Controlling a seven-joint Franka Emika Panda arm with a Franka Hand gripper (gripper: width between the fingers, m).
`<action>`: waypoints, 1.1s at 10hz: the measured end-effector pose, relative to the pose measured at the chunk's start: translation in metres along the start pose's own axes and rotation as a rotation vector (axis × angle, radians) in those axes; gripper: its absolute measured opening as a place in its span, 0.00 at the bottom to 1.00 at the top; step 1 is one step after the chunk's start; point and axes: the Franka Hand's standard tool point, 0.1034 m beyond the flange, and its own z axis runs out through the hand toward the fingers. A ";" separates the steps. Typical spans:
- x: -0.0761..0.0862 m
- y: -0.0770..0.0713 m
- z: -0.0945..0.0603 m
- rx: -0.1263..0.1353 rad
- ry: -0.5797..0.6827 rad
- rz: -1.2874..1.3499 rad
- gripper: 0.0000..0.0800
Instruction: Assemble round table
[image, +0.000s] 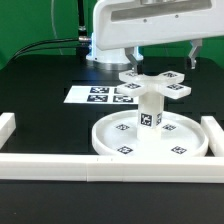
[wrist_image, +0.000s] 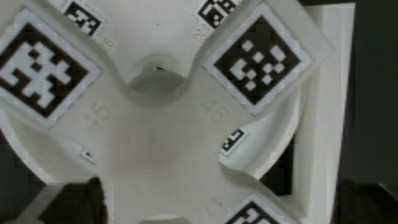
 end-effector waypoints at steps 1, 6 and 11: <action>0.000 0.001 0.000 0.000 0.000 -0.055 0.81; 0.000 0.010 0.003 -0.047 -0.009 -0.621 0.81; -0.001 0.014 0.004 -0.068 -0.032 -0.953 0.81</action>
Offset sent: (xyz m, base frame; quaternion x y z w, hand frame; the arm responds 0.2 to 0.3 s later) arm 0.0007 -0.0068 -0.0032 -0.0453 0.0281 -0.3969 0.9163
